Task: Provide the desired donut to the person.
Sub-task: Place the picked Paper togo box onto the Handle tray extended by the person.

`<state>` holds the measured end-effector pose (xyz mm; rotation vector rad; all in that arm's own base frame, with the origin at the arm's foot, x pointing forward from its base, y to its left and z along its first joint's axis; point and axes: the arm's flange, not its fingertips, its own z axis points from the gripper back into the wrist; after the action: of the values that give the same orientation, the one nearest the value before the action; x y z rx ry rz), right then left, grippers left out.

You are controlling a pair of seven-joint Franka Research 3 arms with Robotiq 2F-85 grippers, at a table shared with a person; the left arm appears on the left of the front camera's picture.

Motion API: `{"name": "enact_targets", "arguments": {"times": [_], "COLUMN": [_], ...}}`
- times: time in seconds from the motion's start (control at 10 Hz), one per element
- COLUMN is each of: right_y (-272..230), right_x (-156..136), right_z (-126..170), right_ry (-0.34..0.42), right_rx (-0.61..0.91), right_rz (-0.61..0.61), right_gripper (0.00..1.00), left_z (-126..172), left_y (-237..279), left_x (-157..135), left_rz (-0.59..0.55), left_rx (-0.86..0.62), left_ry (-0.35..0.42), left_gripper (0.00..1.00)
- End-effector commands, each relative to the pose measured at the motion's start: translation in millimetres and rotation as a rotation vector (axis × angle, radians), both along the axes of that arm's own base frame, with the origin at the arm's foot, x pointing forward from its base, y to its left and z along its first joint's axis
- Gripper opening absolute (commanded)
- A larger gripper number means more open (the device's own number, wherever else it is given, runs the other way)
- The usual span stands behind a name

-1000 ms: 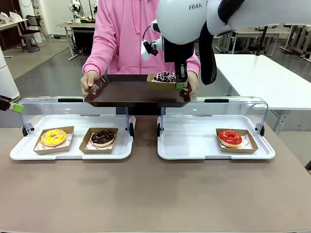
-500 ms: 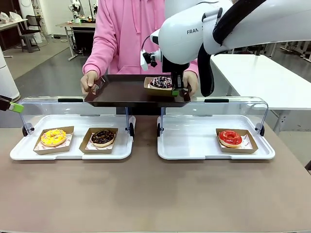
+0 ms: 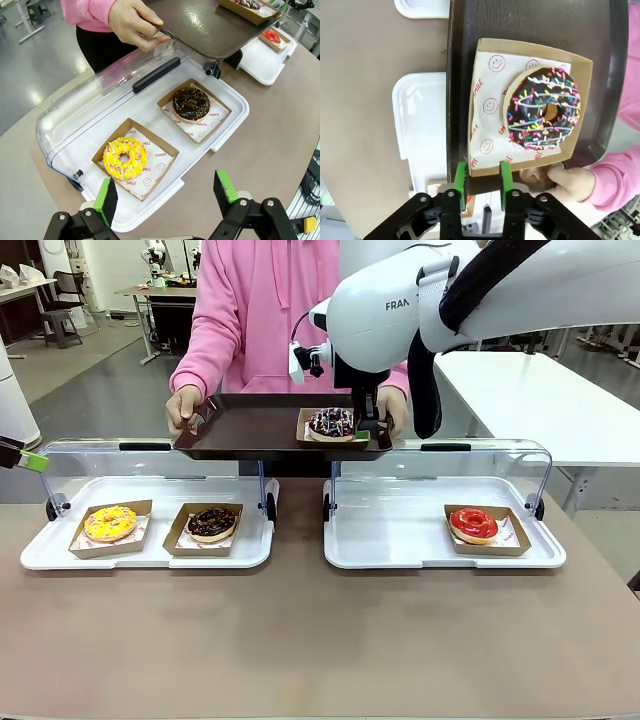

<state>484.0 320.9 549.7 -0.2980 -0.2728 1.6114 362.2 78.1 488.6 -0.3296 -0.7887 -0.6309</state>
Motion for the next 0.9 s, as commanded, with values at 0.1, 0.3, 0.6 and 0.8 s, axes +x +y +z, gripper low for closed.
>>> {"name": "enact_targets", "arguments": {"times": [0.1, 0.3, 0.6, 0.8], "right_y": [-3, 0, 6, 12], "right_x": [-8, -10, -12, -12], "right_z": [9, 11, 13, 16], "right_ry": [0.022, 0.054, 0.083, 0.101], "right_rx": [0.021, 0.029, 0.012, -0.003], "right_rz": [0.003, 0.011, 0.019, -0.001], "right_gripper": [1.00, 1.00, 1.00, 1.00], "left_z": [-1, -1, -1, -1], "left_y": [1, 1, 1, 1], "left_x": [1, 1, 1, 1], "left_rz": [-0.005, -0.005, -0.005, -0.005], "left_rx": [-0.015, -0.015, -0.015, -0.015], "left_ry": [-0.003, -0.003, -0.003, -0.003], "left_gripper": [1.00, 1.00, 1.00, 1.00]}}
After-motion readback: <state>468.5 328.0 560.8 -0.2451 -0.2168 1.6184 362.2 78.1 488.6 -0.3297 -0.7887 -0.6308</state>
